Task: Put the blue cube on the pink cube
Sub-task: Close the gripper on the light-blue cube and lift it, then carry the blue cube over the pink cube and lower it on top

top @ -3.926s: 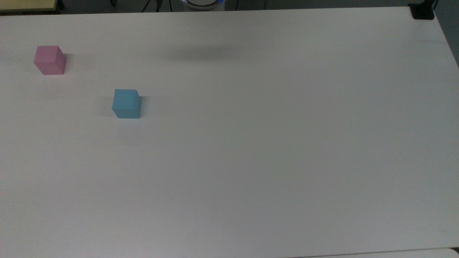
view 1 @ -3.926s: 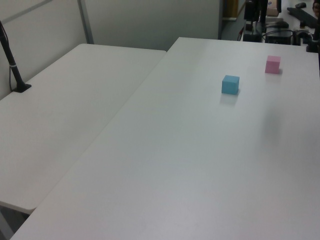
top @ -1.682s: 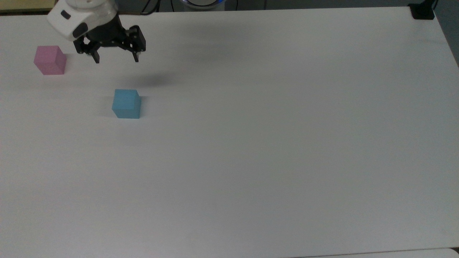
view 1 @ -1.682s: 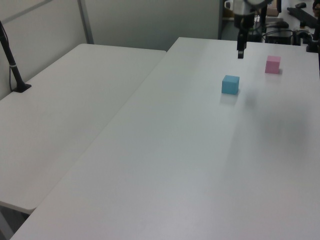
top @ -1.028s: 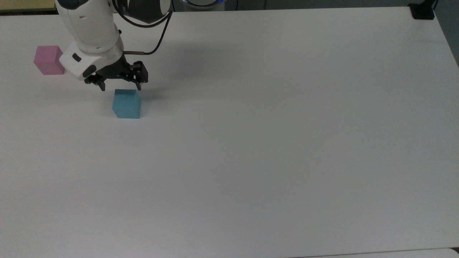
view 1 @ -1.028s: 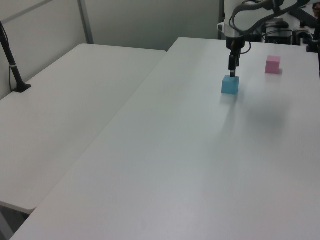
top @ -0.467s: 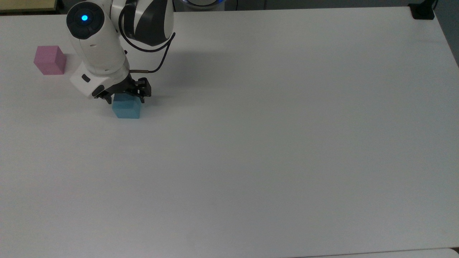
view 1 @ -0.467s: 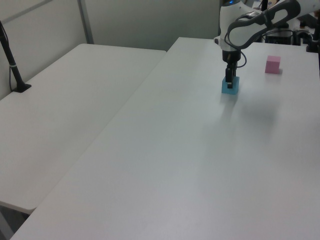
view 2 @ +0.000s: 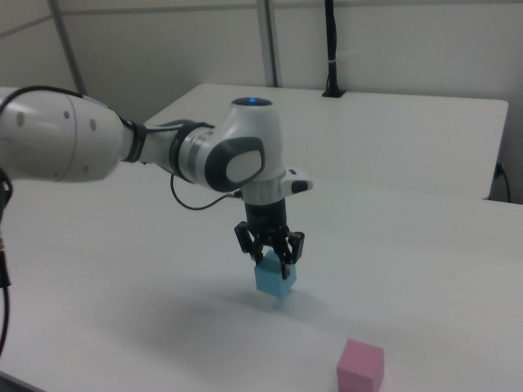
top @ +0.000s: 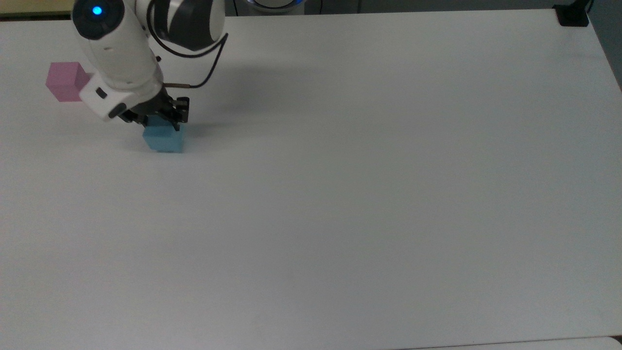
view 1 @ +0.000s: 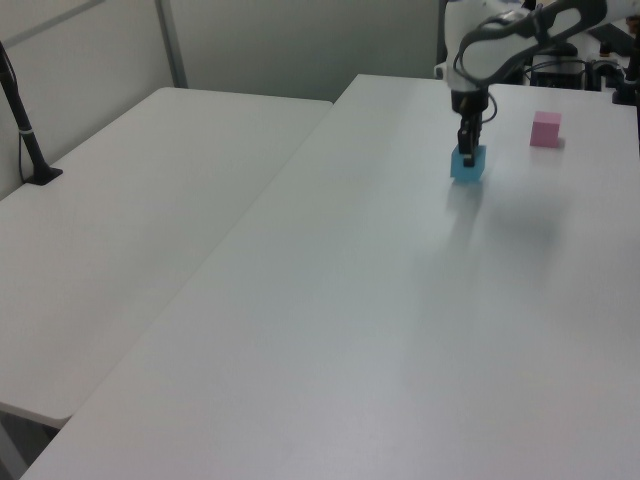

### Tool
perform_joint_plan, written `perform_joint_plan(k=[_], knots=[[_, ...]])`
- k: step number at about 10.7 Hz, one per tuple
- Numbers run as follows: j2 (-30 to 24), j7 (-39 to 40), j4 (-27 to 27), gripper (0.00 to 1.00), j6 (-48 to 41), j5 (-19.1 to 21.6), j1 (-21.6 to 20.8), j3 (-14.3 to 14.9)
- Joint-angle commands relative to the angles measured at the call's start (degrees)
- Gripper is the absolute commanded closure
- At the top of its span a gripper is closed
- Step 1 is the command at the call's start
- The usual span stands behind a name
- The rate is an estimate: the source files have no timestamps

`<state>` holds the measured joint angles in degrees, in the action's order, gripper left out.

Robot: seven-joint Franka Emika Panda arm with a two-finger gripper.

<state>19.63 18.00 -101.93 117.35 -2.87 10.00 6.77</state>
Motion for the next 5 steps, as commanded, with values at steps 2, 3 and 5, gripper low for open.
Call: perform_joint_plan(k=[2, 3, 5], knots=[[-10.83, 13.15, -1.34, 0.58, -8.71, -0.2, 9.13, -0.09], [-11.02, 16.77, -1.34, 0.58, -8.55, -0.29, 11.42, 0.0], [-10.76, 23.1, -1.34, 0.57, -7.76, -0.29, 15.21, 0.17]])
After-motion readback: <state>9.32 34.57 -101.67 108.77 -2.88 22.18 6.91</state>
